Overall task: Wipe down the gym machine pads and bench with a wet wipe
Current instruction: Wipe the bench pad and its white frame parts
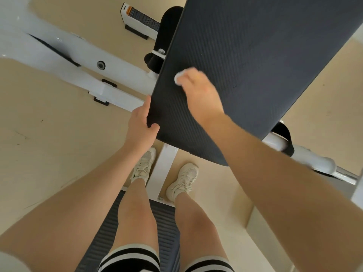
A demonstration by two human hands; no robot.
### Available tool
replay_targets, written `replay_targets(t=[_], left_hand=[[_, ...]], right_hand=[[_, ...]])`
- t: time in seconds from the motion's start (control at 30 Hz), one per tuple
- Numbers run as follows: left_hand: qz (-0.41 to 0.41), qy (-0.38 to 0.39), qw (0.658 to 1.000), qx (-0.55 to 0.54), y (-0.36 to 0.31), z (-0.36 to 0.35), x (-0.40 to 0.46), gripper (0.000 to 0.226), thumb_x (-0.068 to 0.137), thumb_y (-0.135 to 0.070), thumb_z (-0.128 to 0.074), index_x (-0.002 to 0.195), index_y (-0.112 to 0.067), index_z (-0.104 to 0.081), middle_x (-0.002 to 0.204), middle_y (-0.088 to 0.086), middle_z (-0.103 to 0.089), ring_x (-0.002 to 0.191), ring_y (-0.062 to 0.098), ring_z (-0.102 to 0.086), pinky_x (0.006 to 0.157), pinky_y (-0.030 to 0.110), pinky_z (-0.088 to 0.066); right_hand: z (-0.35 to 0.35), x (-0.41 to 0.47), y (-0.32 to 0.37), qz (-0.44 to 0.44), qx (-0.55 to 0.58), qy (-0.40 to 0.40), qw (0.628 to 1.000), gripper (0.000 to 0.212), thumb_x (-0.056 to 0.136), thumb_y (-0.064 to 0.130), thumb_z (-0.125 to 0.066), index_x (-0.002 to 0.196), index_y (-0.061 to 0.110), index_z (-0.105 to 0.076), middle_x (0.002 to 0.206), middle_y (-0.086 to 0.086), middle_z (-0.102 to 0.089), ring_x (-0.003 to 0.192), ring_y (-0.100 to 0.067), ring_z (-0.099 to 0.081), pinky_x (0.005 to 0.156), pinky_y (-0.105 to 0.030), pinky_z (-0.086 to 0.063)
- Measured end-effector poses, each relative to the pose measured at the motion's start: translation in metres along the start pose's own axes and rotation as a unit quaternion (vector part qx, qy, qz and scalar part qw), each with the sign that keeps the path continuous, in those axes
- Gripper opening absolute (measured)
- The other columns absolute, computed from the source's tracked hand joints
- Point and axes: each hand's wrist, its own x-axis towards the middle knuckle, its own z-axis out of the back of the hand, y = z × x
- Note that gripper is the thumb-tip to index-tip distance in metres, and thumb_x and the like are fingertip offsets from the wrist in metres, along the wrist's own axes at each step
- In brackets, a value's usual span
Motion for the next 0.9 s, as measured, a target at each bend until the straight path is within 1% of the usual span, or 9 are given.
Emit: replay_targets(t=[0.13,0.23,0.3,0.4,0.5,0.57,0.7,0.83,0.9], left_hand=[[-0.025,-0.015,0.998,0.053,-0.003,-0.003,0.000,0.075,0.083,-0.008,-0.052,0.147,-0.021,-0.014,0.133,0.012,-0.038,0.121,0.025,-0.038,0.101,0.045,-0.040],[-0.024,-0.013,0.993,0.113,-0.012,-0.006,-0.003,0.078,0.084,-0.012,-0.055,0.147,-0.015,-0.010,0.138,0.014,-0.033,0.124,0.028,-0.036,0.102,0.046,-0.040],[-0.051,-0.018,0.984,0.169,-0.020,-0.007,-0.007,0.084,0.084,-0.015,-0.059,0.148,-0.013,-0.004,0.149,0.014,-0.019,0.134,0.030,-0.026,0.108,0.043,-0.034],[-0.134,-0.037,0.951,0.276,-0.035,-0.008,-0.007,0.093,0.080,-0.022,-0.067,0.148,-0.012,-0.004,0.155,0.016,-0.002,0.142,0.033,-0.010,0.113,0.042,-0.019],[-0.210,-0.050,0.906,0.364,-0.050,-0.007,0.005,0.099,0.069,-0.028,-0.078,0.145,-0.006,-0.018,0.152,0.024,-0.015,0.138,0.040,-0.021,0.108,0.045,-0.021],[-0.228,-0.039,0.878,0.418,-0.055,-0.007,0.014,0.102,0.063,-0.031,-0.083,0.142,-0.002,-0.026,0.148,0.026,-0.024,0.134,0.043,-0.029,0.105,0.047,-0.023],[-0.220,-0.041,0.859,0.461,-0.059,-0.012,0.018,0.107,0.056,-0.029,-0.086,0.141,0.000,-0.028,0.146,0.027,-0.029,0.132,0.043,-0.033,0.105,0.048,-0.028],[-0.198,-0.038,0.860,0.469,-0.063,-0.016,0.015,0.106,0.063,-0.029,-0.083,0.144,-0.002,-0.020,0.150,0.024,-0.021,0.137,0.040,-0.026,0.109,0.046,-0.025],[-0.198,-0.036,0.857,0.474,-0.067,-0.015,0.013,0.103,0.066,-0.032,-0.081,0.144,-0.002,-0.021,0.150,0.024,-0.021,0.137,0.040,-0.025,0.109,0.046,-0.025]], right_hand=[[-0.037,-0.071,0.000,0.079,-0.094,0.139,0.983,0.049,0.075,-0.006,-0.062,0.122,0.002,-0.052,0.123,-0.016,-0.052,0.107,-0.026,-0.055,0.089,-0.031,-0.047],[-0.042,-0.098,-0.005,0.122,-0.142,0.293,0.938,0.053,0.088,-0.001,-0.049,0.137,0.005,-0.032,0.141,-0.012,-0.035,0.126,-0.024,-0.036,0.106,-0.030,-0.032],[-0.032,-0.098,-0.007,0.124,-0.136,0.305,0.935,0.048,0.089,0.001,-0.048,0.135,0.008,-0.036,0.136,-0.009,-0.037,0.122,-0.023,-0.038,0.101,-0.030,-0.036],[-0.003,-0.070,-0.017,0.033,-0.077,0.145,0.986,0.040,0.085,-0.002,-0.056,0.123,0.010,-0.051,0.114,-0.009,-0.049,0.102,-0.024,-0.050,0.080,-0.030,-0.046],[0.035,-0.026,-0.034,-0.030,0.004,-0.110,0.994,0.026,0.080,-0.005,-0.061,0.105,0.002,-0.061,0.099,-0.015,-0.057,0.087,-0.029,-0.055,0.065,-0.030,-0.047],[0.052,-0.001,-0.044,-0.050,-0.005,-0.134,0.990,0.027,0.083,-0.008,-0.053,0.107,0.001,-0.060,0.104,-0.017,-0.056,0.092,-0.030,-0.052,0.068,-0.034,-0.046],[0.032,-0.012,-0.045,-0.045,-0.003,-0.078,0.996,0.033,0.077,-0.012,-0.055,0.106,0.003,-0.061,0.104,-0.016,-0.057,0.091,-0.032,-0.054,0.075,-0.041,-0.051],[-0.001,-0.091,-0.024,-0.005,-0.031,0.202,0.979,0.050,0.084,-0.003,-0.053,0.132,0.008,-0.042,0.130,-0.008,-0.042,0.112,-0.023,-0.044,0.092,-0.033,-0.046],[-0.006,-0.110,-0.024,-0.020,-0.026,0.244,0.969,0.054,0.087,-0.001,-0.052,0.136,0.012,-0.036,0.136,-0.004,-0.037,0.118,-0.019,-0.040,0.096,-0.029,-0.044]])
